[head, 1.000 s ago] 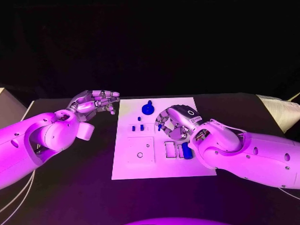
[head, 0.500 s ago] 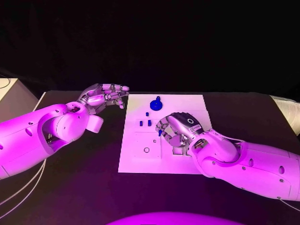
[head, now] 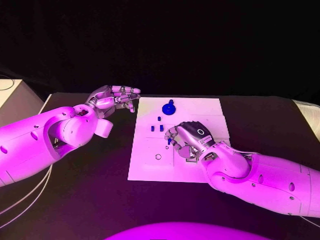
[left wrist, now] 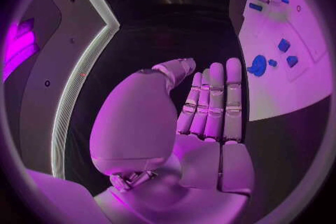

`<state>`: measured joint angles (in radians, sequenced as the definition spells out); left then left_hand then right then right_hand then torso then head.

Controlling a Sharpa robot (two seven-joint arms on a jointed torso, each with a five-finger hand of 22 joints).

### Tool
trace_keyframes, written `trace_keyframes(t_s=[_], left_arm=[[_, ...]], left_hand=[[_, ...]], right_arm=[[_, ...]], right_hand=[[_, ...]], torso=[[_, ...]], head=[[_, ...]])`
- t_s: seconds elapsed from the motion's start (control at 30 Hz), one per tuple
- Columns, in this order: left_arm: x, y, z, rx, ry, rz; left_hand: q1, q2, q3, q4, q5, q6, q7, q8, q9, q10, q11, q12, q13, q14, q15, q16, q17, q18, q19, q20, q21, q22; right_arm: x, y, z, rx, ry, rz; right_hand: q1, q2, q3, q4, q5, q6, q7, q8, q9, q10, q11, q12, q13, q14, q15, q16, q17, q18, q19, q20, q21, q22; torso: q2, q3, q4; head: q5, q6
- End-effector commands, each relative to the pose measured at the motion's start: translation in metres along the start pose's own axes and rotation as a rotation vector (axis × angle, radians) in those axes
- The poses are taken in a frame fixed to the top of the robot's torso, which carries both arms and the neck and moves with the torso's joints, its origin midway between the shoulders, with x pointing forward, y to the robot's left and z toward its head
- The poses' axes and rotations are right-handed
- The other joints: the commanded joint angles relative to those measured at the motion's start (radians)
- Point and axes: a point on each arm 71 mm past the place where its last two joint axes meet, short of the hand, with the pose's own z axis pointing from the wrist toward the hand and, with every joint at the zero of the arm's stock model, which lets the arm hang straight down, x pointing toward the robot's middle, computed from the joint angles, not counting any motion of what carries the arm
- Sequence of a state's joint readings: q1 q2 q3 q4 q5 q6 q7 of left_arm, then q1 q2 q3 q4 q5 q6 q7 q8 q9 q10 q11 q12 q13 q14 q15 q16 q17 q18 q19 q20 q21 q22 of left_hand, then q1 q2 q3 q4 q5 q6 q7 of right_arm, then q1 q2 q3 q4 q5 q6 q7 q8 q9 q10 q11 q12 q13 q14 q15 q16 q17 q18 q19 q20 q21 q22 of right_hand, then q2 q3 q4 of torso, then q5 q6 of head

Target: Assemble the parts on the task board

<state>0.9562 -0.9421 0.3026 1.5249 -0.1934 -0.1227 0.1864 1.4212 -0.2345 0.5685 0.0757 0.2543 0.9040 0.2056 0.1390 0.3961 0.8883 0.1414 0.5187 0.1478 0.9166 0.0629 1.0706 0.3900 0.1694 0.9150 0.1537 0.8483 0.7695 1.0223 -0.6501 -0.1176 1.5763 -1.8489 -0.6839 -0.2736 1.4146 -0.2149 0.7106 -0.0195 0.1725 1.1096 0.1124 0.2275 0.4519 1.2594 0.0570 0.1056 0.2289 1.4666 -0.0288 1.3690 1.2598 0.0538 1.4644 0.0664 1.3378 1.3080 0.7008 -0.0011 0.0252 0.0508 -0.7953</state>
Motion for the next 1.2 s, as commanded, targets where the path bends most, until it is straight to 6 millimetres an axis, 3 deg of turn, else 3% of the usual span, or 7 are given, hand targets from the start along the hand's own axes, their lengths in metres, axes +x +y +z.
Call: trace_keyframes(t_s=[0.03,0.37,1.2], left_arm=[[0.002,-0.001,0.000,0.010,0.005,-0.009],[0.002,0.000,0.000,0.007,0.008,-0.009],[0.001,0.000,-0.001,-0.001,0.013,-0.009]], left_hand=[[0.010,0.002,-0.002,-0.002,0.006,-0.005,0.001,-0.006,-0.001,-0.005,0.000,-0.004,-0.001,0.005,0.003,-0.005,-0.002,0.015,0.007,-0.001,-0.003,-0.001],[0.010,0.002,-0.002,-0.002,0.006,-0.005,0.001,-0.006,-0.001,-0.005,0.000,-0.004,-0.001,0.005,0.003,-0.005,-0.002,0.015,0.007,-0.001,-0.003,-0.001],[0.011,0.002,-0.003,-0.002,0.006,-0.005,0.002,-0.006,-0.002,-0.006,0.001,-0.004,-0.002,0.006,0.004,-0.006,-0.002,0.015,0.008,0.000,-0.005,-0.002]], right_arm=[[0.001,0.003,0.000,-0.030,-0.026,-0.042],[0.010,0.006,-0.001,-0.044,-0.024,-0.065],[0.017,0.008,-0.002,-0.051,-0.018,-0.082]], right_hand=[[-0.009,-0.002,0.000,-0.003,0.004,0.005,-0.001,0.005,0.001,0.020,-0.013,0.002,0.002,0.047,-0.009,0.007,0.001,-0.003,0.053,-0.007,0.006,0.102],[-0.009,-0.002,0.000,-0.003,0.004,0.005,-0.001,0.005,0.001,0.020,-0.013,0.002,0.002,0.047,-0.009,0.007,0.001,-0.003,0.053,-0.007,0.006,0.102],[-0.010,-0.004,0.002,-0.006,0.006,0.007,-0.001,0.005,0.001,0.021,-0.013,0.001,0.002,0.047,-0.009,0.008,0.002,-0.003,0.053,-0.007,0.007,0.103]], torso=[[0.000,-0.0002,-0.0001],[0.000,-0.0007,0.0020],[0.000,-0.0007,0.0004]], head=[[0.001,-0.004],[0.004,-0.011],[0.010,-0.023]])
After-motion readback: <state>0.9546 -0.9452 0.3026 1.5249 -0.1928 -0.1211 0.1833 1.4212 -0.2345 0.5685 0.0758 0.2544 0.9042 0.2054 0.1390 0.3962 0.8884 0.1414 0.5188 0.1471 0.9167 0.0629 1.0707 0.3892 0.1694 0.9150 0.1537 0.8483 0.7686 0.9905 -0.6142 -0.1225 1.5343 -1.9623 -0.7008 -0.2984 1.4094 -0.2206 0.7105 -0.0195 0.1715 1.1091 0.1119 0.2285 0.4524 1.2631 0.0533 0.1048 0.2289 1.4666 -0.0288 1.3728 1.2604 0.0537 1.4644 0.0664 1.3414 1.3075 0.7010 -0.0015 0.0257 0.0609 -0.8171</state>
